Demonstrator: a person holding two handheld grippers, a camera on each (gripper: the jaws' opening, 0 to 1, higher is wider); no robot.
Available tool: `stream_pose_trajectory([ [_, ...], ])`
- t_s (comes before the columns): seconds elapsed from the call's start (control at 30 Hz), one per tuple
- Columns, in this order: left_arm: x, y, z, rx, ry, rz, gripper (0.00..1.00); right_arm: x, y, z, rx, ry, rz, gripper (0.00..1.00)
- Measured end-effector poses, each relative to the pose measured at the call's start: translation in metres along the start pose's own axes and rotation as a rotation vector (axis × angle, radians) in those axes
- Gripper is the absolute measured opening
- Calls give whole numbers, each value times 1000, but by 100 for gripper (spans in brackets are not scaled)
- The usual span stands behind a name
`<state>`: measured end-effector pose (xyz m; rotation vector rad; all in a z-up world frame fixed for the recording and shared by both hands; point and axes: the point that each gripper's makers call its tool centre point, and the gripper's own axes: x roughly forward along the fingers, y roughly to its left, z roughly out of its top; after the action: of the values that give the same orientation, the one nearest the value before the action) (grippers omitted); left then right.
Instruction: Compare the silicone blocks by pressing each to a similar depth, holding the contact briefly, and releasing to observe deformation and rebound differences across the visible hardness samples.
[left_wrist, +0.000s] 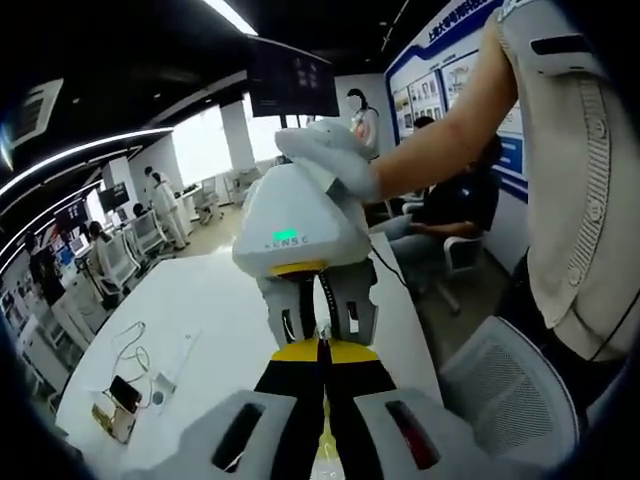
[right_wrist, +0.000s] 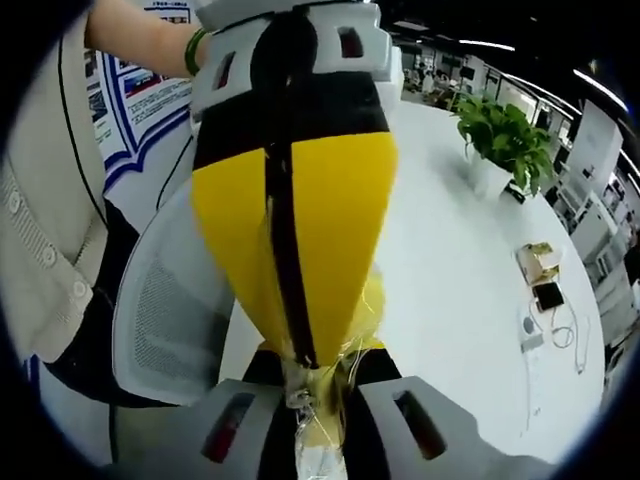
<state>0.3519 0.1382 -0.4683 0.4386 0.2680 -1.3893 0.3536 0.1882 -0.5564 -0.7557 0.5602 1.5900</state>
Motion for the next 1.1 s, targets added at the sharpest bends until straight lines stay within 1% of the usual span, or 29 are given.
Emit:
stream_pose_trajectory([
  [0.03, 0, 0, 0, -2, -1, -1, 0, 0, 5, -1, 46, 3, 32, 2],
  [0.07, 0, -1, 0, -4, 1, -1, 0, 1, 5, -1, 52, 2, 35, 3],
  [0.1, -1, 0, 0, 1, 2, 2, 0, 0, 3, 0, 41, -2, 26, 3],
  [0.13, -1, -1, 0, 0, 2, 0, 0, 0, 7, 0, 76, 1, 59, 3],
  [0.17, -1, -1, 0, 0, 5, 1, 0, 1, 5, 0, 49, 1, 35, 3],
  [0.2, -1, -1, -1, 2, 7, 1, 0, 0, 11, -2, 101, 21, 75, 3],
  [0.27, 0, -2, -1, 4, 14, -1, 0, 1, 7, -3, 53, 22, 47, 2],
  [0.3, 1, -4, -2, 4, 18, -5, 0, 0, 12, -5, 87, 37, 77, 2],
  [0.33, 1, -4, -2, 8, 21, -3, 0, 1, 9, -4, 54, 32, 50, 2],
  [0.4, 1, -5, -2, 7, 22, -7, 0, 0, 13, -5, 88, 42, 80, 2],
  [0.43, 1, -5, -2, 9, 24, -6, 0, 0, 10, -6, 55, 44, 59, 2],
  [0.47, 1, -5, -2, 8, 25, -8, 0, 0, 14, -7, 93, 52, 89, 2],
  [0.5, 1, -5, -2, 9, 26, -8, 0, 0, 8, -6, 32, 41, 51, 2],
  [0.53, 2, -5, -2, 12, 27, -8, 0, 0, 11, -7, 64, 50, 71, 2],
  [0.57, 2, -5, -2, 10, 28, -10, 0, 0, 13, -7, 72, 49, 78, 2],
  [0.6, 2, -5, -3, 12, 29, -8, 0, 0, 10, -7, 43, 48, 52, 2],
  [0.63, 2, -5, -2, 9, 27, -11, 0, 0, 15, -8, 79, 51, 82, 2],
  [0.67, 2, -5, -2, 7, 29, -10, 0, 0, 12, -8, 55, 48, 63, 2],
  [0.73, 3, -6, -3, 11, 30, -11, 0, 0, 15, -9, 89, 52, 85, 3],
  [0.77, 3, -6, -3, 12, 33, -11, 0, 0, 12, -9, 61, 53, 67, 3],
  [0.8, 3, -6, -3, 12, 34, -13, 0, 0, 16, -10, 89, 61, 92, 3],
  [0.83, 4, -7, -4, 12, 36, -15, 0, 1, 14, -11, 67, 60, 76, 3],
  [0.9, 4, -8, -4, 13, 38, -18, 0, 1, 16, -12, 80, 70, 88, 3],
  [0.93, 4, -8, -4, 14, 39, -18, 0, 1, 15, -12, 62, 65, 75, 3],
  [0.97, 4, -8, -4, 15, 39, -19, 0, 1, 16, -13, 75, 68, 86, 3],
  [1.1, 5, -9, -5, 15, 42, -21, 0, 2, 16, -14, 66, 74, 84, 3],
])
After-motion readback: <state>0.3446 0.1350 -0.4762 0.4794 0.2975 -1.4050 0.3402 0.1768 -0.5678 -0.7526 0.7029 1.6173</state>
